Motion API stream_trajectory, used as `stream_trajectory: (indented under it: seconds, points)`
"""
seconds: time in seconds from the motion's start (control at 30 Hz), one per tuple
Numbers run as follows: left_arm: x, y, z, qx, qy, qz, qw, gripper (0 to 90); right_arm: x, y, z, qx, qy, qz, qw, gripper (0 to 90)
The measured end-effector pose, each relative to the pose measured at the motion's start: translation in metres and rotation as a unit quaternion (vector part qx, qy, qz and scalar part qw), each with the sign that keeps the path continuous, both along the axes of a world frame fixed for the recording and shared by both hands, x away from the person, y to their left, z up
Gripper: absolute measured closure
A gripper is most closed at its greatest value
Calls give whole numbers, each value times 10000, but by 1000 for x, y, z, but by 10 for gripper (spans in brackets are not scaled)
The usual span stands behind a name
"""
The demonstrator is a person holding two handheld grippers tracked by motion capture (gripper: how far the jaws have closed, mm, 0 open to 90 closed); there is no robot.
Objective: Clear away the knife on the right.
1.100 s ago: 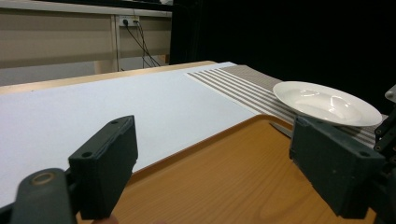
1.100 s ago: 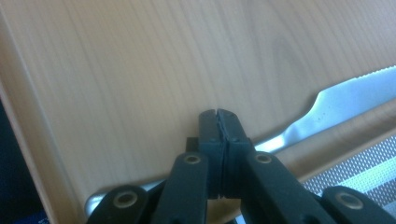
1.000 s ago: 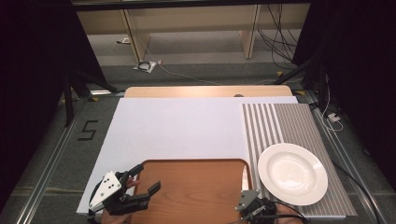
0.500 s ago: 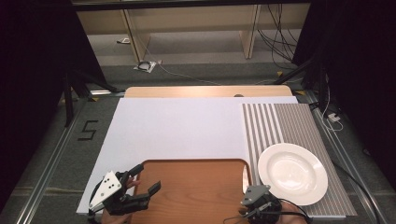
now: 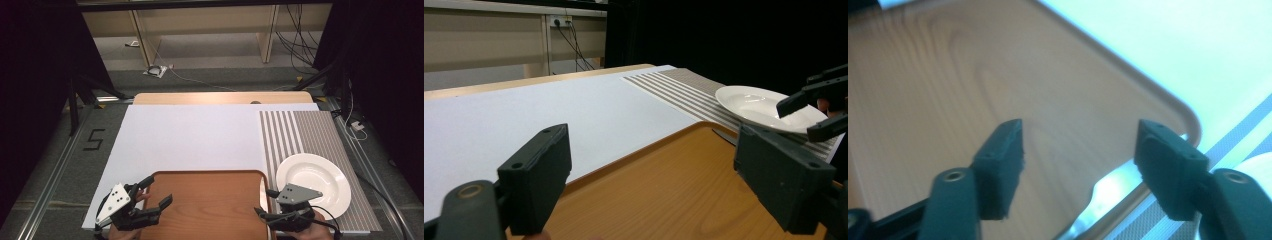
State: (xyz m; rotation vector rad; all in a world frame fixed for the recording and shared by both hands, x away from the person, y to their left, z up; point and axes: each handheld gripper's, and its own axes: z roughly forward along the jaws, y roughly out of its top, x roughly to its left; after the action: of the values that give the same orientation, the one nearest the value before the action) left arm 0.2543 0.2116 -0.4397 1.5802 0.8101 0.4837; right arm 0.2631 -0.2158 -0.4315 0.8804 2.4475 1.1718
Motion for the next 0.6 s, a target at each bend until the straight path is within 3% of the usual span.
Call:
stream_trajectory:
  seconds: [0.23,0.4,0.6]
  points:
    - [1,-1,-1,22,48,-33,10000,153,3,-13,6,687,-195,-210,9972,296]
    - [1,-1,-1,55,73,-67,9999,153,4,-21,9,1159,-246,-318,9924,252]
    - [1,-1,-1,55,108,-84,9999,153,5,-29,11,1532,-402,-472,9862,202]
